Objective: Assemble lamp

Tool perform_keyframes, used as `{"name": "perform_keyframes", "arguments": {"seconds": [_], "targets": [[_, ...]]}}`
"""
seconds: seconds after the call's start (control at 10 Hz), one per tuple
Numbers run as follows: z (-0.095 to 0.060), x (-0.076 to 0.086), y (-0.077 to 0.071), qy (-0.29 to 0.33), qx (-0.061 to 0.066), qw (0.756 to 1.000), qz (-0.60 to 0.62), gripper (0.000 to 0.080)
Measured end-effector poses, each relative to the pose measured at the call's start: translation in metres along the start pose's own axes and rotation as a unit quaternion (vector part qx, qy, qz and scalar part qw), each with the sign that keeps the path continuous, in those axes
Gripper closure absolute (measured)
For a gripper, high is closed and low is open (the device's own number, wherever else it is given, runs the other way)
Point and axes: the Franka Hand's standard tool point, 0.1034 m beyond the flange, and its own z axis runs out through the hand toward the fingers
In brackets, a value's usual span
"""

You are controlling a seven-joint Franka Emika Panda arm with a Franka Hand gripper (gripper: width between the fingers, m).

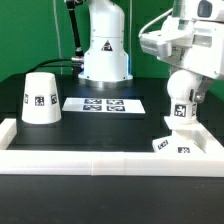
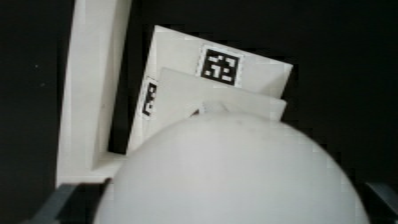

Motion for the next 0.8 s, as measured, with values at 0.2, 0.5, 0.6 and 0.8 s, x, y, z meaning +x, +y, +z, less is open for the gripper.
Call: {"name": "perform_keyframes", "arguments": {"seconds": [0.2, 0.5, 0.6, 0.8], "targets": [[-0.0005, -0.0004, 0.0000, -0.001, 0.001, 0.992, 0.125, 0.0223], [-0.0025, 0.0061, 0.0028, -0.001, 0.000, 0.955, 0.295, 0.0223], [-0.0023, 0.0049, 0.0035, -0.002, 0.001, 0.945, 0.327, 0.0223], [-0.0021, 0.0000, 0.0063, 0.002, -0.004, 0.937, 0.351, 0.0223]]}}
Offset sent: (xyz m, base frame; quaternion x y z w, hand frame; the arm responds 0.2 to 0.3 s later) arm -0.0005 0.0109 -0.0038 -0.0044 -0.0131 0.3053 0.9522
